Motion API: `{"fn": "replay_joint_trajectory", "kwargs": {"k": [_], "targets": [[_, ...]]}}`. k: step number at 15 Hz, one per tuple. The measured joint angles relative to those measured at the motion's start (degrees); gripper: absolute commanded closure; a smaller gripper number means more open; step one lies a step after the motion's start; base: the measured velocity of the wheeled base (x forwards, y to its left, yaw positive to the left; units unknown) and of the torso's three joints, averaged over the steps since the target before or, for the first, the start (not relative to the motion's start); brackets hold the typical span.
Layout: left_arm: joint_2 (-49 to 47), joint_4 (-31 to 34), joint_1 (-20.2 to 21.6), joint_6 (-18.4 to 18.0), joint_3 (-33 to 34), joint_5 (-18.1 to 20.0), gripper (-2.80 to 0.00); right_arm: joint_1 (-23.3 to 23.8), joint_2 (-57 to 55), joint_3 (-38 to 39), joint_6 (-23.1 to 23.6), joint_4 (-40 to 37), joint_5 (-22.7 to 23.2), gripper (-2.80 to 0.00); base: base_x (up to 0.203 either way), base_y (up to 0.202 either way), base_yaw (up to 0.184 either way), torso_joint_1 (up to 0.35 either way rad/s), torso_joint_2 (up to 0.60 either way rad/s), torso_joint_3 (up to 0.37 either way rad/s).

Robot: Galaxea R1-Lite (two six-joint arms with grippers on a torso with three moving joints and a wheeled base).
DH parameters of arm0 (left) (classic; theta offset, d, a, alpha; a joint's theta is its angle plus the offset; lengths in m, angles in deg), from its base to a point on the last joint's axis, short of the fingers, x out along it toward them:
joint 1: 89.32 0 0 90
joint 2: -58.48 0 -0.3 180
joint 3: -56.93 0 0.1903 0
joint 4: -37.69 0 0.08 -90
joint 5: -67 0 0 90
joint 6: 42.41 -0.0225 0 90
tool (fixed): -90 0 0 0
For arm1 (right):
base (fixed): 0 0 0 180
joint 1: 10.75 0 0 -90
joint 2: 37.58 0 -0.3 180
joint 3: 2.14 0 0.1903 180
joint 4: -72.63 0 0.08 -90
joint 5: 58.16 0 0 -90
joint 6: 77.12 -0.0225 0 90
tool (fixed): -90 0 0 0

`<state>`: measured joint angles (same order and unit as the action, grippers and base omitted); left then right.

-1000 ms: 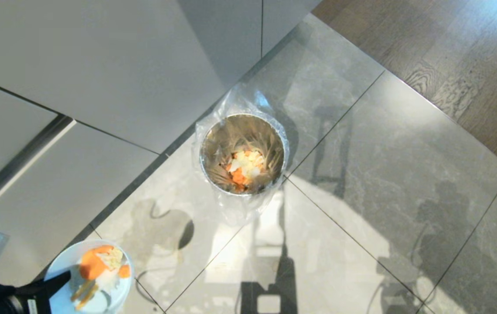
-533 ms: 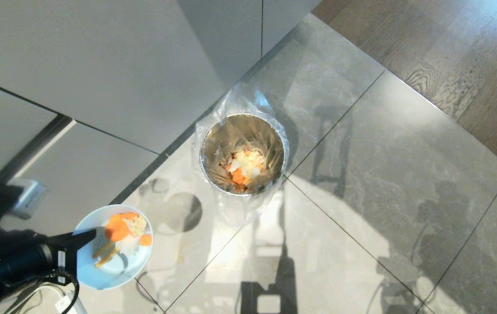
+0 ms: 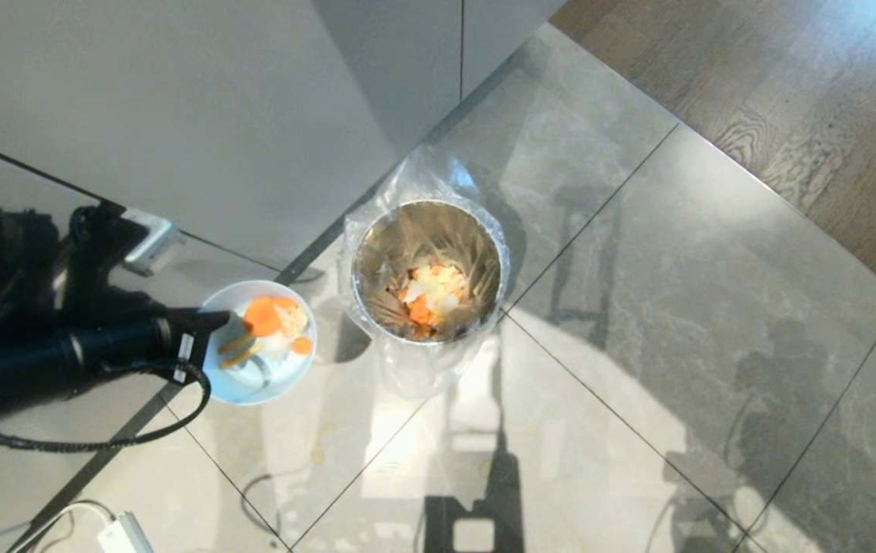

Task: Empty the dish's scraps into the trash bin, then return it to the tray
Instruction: Move the bowl over the trash can

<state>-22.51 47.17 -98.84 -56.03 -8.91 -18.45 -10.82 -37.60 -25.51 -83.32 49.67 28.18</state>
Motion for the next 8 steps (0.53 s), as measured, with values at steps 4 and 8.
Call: {"fn": "replay_joint_trajectory", "kwargs": {"k": [4,8], "targets": [[-5.03,2.72,-3.4,0.04,-9.5,-0.49,0.0,0.0,0.0,0.0,-0.02,0.01,-0.01,0.0,0.0,0.0,0.0,0.0,0.0,0.0],[-6.13,8.92,-8.39,2.42,-14.6,-5.58,0.0,0.0,0.0,0.0,-0.02,0.03,-0.04,0.0,0.0,0.0,0.0,0.0,0.0,0.0]]}}
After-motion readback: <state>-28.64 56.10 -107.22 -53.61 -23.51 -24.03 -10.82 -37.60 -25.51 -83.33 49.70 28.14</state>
